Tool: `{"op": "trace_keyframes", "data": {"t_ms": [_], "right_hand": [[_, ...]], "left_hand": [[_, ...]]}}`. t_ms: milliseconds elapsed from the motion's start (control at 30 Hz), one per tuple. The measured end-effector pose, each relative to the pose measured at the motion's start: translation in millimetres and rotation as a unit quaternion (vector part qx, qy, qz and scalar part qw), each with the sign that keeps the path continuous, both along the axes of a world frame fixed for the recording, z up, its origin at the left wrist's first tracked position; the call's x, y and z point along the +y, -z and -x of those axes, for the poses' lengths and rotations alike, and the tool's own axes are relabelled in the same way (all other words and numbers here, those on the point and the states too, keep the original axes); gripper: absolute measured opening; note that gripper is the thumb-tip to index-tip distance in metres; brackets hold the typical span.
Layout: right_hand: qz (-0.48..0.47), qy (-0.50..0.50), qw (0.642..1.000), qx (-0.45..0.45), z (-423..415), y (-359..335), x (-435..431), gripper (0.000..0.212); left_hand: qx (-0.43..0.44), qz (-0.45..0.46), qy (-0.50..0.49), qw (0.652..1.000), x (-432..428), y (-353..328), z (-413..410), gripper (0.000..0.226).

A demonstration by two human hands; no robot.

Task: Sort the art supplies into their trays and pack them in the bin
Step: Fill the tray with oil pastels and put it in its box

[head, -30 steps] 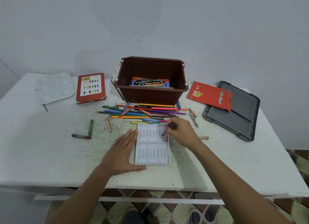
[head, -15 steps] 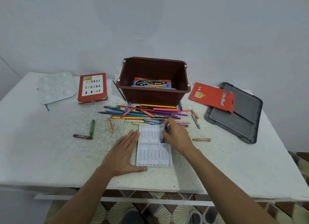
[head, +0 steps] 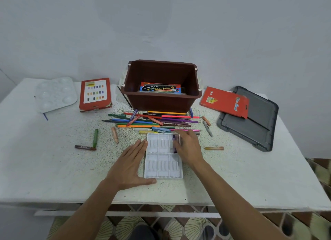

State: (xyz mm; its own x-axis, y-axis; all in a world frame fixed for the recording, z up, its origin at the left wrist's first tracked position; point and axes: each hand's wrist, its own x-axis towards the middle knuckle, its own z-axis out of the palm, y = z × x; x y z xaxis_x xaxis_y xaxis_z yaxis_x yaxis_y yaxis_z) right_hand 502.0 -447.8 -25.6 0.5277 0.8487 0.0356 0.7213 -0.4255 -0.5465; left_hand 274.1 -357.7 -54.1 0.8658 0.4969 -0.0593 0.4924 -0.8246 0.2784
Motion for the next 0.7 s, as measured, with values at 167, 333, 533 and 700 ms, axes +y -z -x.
{"op": "trace_keyframes", "data": {"t_ms": [167, 333, 533, 700], "right_hand": [[-0.006, 0.01, 1.0, 0.015, 3.0, 8.6, -6.5, 0.038], [0.027, 0.02, 0.999, -0.012, -3.9, 12.0, -15.4, 0.046], [-0.027, 0.009, 0.998, -0.058, -23.7, 4.4, -38.5, 0.031], [0.08, -0.006, 0.98, -0.184, -67.4, -2.9, -65.5, 0.029]], "left_hand": [[0.002, 0.0, 0.0, 1.0, -0.7, 0.7, 0.4, 0.129], [0.005, -0.002, -0.003, 1.0, -0.4, 1.0, 0.3, 0.129], [0.019, -0.006, -0.001, 1.0, 0.4, 1.8, 0.5, 0.129], [0.022, -0.004, -0.003, 1.0, 0.6, 1.9, 0.7, 0.13]]}}
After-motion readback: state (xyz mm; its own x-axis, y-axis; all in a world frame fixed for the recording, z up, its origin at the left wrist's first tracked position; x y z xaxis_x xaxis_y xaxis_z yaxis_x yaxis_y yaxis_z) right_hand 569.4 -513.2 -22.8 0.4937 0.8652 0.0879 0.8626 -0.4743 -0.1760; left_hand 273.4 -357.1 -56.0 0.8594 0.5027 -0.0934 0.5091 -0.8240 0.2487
